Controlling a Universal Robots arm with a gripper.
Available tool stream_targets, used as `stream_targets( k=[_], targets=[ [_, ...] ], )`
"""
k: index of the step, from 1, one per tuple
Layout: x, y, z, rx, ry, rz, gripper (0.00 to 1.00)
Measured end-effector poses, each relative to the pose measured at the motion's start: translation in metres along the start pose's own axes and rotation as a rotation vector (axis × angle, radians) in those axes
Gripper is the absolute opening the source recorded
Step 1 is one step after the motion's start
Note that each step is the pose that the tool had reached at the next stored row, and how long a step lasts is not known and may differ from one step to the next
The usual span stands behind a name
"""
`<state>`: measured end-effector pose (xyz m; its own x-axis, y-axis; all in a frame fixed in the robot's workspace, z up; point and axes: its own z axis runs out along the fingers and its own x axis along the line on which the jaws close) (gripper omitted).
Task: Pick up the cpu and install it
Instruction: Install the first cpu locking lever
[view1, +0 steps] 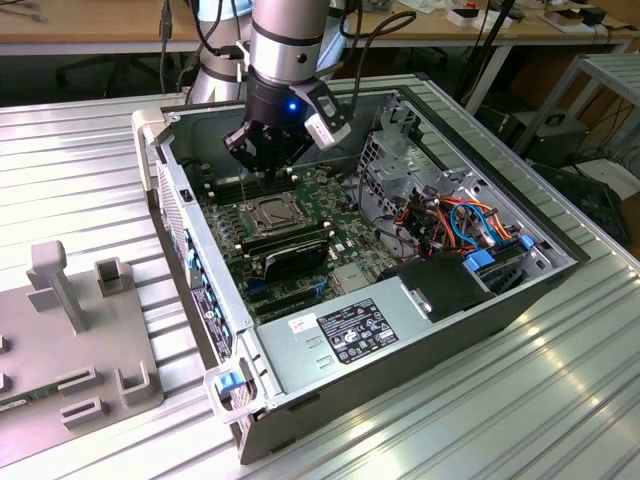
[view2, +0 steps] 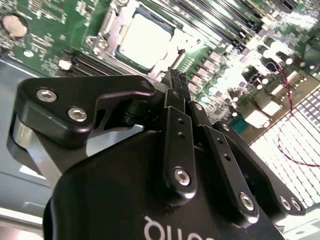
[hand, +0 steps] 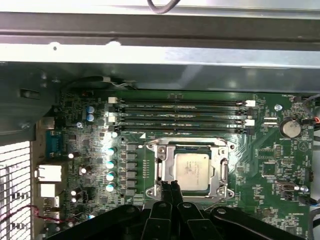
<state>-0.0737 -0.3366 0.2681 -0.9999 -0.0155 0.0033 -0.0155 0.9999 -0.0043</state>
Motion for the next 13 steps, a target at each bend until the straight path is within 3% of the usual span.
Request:
stream_targets(
  k=[1, 3, 13],
  targets=[
    [0.0147, 0.0003, 0.0004, 0.0, -0.0001, 0.0, 0.11],
    [0.0262, 0.0025, 0.0039, 0.0001, 0.0, 0.0, 0.11],
    [0.0292, 0.0094, 0.0072, -0.0001, -0.0001, 0.0, 0.11]
  ],
)
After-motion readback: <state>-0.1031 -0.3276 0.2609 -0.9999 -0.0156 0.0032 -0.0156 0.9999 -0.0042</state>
